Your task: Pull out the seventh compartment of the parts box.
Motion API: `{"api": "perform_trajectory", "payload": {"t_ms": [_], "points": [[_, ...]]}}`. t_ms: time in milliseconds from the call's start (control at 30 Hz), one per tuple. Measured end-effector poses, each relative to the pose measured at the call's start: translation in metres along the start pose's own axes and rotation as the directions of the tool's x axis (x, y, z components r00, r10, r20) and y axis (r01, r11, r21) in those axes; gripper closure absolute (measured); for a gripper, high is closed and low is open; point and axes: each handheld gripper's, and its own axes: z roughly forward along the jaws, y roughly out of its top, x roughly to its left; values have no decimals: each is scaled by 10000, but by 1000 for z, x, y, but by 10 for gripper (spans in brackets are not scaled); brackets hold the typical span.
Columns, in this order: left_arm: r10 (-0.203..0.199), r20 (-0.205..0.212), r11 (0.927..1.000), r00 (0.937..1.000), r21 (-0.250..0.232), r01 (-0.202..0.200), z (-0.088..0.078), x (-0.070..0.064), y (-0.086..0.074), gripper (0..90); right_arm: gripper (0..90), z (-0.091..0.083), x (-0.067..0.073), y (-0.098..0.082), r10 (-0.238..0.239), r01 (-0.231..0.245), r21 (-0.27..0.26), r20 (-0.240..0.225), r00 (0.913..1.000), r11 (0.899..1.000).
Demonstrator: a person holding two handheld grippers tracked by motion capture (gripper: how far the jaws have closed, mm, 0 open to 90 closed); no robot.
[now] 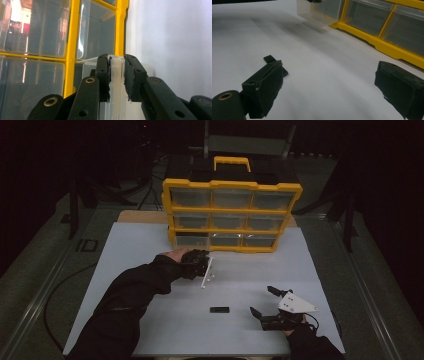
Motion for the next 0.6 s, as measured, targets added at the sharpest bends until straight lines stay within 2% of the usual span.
{"api": "perform_trajectory", "payload": {"t_ms": [367,467,500,533,600], "points": [[32,167,10000,9999,38,-33,-1,3,-1,747,81,0,0,0,6,-6,16,5,10000,10000],[-195,343,9998,9992,34,194,-1,5,-1,734,81,0,0,0,15,-15,16,5,10000,10000],[-324,382,9995,9987,21,323,-1,5,-1,700,81,0,0,0,17,-17,15,-4,10000,10000],[-371,343,9993,9987,57,369,-2,5,0,627,81,0,0,0,3,-3,-5,15,10000,10000],[-765,534,9970,9956,99,761,-2,8,0,508,81,0,0,0,13,-13,24,19,10000,10000]]}}
